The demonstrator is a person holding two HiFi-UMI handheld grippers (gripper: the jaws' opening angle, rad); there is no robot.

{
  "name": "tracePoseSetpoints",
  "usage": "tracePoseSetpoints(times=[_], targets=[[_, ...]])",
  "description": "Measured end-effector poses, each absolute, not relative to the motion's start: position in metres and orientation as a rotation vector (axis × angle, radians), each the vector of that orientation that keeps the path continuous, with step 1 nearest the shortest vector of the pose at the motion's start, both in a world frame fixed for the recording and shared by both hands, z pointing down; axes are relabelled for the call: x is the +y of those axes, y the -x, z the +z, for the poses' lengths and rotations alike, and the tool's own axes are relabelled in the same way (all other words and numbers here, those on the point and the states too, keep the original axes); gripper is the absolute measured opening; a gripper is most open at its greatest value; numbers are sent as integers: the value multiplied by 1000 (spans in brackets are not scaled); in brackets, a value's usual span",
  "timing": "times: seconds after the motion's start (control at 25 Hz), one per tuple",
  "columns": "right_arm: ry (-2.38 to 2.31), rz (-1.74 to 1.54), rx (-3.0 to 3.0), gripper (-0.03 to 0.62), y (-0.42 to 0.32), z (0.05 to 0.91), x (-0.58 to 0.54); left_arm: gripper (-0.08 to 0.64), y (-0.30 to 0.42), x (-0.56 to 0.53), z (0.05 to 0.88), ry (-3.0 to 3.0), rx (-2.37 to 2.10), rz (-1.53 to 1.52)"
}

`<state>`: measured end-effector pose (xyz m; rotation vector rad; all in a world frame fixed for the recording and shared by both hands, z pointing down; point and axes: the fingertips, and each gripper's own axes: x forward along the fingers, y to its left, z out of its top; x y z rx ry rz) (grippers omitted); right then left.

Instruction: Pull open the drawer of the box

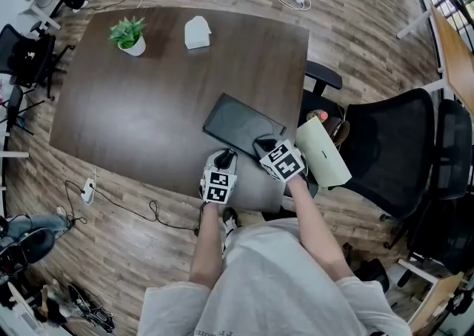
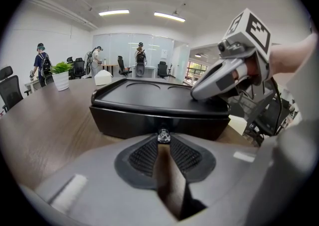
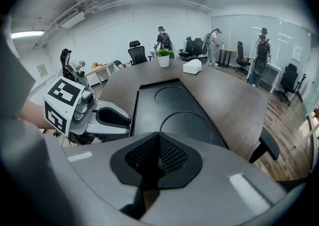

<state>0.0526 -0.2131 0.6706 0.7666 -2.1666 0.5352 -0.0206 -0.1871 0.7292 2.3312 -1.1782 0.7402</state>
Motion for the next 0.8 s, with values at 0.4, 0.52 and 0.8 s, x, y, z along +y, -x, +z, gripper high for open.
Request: tracePoseSetpoints(times=[0.4, 0.52, 0.8], targets=[[-770, 535, -2162, 2, -54, 674, -213, 132, 24, -181, 730, -2334, -1174, 748], [-774, 535, -2162, 2, -54, 673, -213, 132, 24, -181, 730, -2335, -1170, 749], [-770, 538, -2161, 2, -53, 673, -212, 132, 28, -175, 730, -2326, -1174, 757]])
